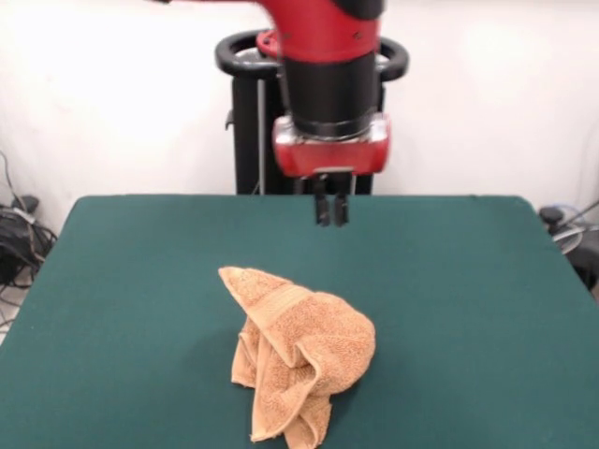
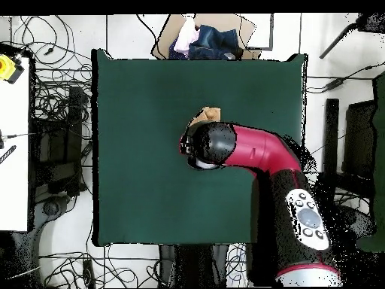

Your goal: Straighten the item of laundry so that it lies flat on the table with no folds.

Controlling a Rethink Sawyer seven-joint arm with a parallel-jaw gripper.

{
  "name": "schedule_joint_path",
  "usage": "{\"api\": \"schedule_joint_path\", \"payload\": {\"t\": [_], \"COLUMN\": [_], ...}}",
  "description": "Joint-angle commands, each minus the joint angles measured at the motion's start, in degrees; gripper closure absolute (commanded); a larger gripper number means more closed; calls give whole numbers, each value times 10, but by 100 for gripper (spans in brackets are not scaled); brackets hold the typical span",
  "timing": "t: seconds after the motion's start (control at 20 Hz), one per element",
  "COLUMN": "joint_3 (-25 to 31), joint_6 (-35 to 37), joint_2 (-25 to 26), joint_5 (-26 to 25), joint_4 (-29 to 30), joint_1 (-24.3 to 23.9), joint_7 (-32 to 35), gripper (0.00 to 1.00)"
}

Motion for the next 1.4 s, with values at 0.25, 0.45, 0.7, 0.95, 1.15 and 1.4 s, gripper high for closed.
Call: {"api": "schedule_joint_path", "payload": {"t": [0.25, 0.45, 0.7, 0.95, 1.15, 1.4], "joint_3": [-67, -65, -39, -30, -24, -8], "joint_6": [9, -65, -126, -137, -141, -141], "joint_2": [-41, -6, 24, 29, 37, 66], "joint_5": [56, 24, -4, -1, 7, 8], "joint_4": [86, 47, 26, 20, 21, 5], "joint_1": [51, 29, -6, -17, -23, -43], "joint_7": [176, 128, 63, 55, 56, 36], "gripper": [100, 100, 0, 0, 0, 0]}}
